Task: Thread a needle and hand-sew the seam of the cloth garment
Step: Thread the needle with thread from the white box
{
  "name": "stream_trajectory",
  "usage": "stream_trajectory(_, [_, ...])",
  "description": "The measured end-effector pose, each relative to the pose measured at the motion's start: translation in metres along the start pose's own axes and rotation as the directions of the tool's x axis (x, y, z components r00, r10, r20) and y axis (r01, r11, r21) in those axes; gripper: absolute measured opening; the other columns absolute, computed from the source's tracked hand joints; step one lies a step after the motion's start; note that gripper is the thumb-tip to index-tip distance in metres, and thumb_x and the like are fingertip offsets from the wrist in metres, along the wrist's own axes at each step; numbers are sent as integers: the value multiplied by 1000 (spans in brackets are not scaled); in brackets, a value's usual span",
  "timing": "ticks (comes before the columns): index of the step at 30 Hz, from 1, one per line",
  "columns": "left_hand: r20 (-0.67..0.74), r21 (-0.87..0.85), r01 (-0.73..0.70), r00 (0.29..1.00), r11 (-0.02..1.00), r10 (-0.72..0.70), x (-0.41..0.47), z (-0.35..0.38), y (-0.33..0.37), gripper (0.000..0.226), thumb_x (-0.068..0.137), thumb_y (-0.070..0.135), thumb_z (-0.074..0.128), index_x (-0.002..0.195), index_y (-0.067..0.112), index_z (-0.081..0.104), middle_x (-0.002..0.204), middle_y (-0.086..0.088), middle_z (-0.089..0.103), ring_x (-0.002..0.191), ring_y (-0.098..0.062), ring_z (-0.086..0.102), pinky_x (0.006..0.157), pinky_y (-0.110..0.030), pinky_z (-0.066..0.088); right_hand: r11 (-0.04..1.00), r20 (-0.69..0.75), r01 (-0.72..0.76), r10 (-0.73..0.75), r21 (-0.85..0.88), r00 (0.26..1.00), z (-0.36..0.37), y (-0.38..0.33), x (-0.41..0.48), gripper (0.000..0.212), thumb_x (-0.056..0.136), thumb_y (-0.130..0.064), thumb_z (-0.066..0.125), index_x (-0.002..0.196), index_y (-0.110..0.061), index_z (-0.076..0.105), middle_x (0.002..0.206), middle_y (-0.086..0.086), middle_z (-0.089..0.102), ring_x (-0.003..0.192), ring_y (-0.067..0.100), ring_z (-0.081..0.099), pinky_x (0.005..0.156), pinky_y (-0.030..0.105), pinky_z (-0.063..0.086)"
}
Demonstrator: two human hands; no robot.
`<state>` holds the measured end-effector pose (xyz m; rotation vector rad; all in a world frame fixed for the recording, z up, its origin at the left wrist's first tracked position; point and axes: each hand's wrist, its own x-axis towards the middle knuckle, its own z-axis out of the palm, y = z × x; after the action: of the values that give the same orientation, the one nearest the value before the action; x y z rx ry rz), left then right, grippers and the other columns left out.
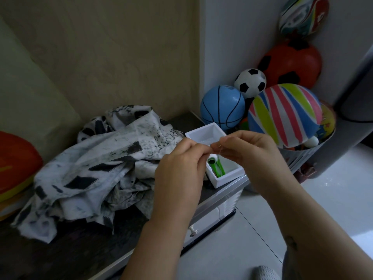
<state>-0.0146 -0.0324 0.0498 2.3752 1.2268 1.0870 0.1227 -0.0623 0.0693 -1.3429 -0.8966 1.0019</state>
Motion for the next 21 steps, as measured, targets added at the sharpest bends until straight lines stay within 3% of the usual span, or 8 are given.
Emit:
stream_trajectory(3, [4,23,-36,999,999,36,0,0,-4,14,90,17,62,100,20,72,92,10,62,77,-15,60,67,-43,54,982,42,-140,136,125,990,-4,4,5,13,87,-8,58,79,-4,69,83,10,74,85,20,71,92,36,50])
stream_trajectory(6, [10,25,-45,999,999,45,0,0,-6,13,90,17,62,99,20,72,92,9,62,78,-13,60,68,-42,54,978,56,-167,161,126,985,-6,7,8,16,88,-15,58,77,-11,69,84,3,74,87,15,69,91,33,47])
stream_trajectory(12, [19,-137,132,991,982,-130,3,-6,-8,15,91,16,60,101,22,70,96,15,60,87,0,56,74,-9,46,982,-102,-165,175,96,979,-11,15,12,18,93,-24,54,80,-18,64,86,-4,72,81,11,59,78,27,45])
stream_trajectory(18, [57,-340,295,954,893,-294,7,-22,-4,15,90,13,62,98,24,69,92,11,62,83,5,57,68,-3,44,987,-137,-99,81,-127,987,3,28,11,15,96,-21,49,87,-14,59,92,-3,71,67,9,62,65,26,46])
stream_trajectory(21, [52,-393,322,943,861,-329,14,-36,-1,13,90,14,62,93,26,68,86,10,63,78,2,58,65,-4,44,993,-127,-107,100,-49,987,14,29,16,13,96,-19,49,88,-13,57,83,1,72,69,14,68,65,29,54])
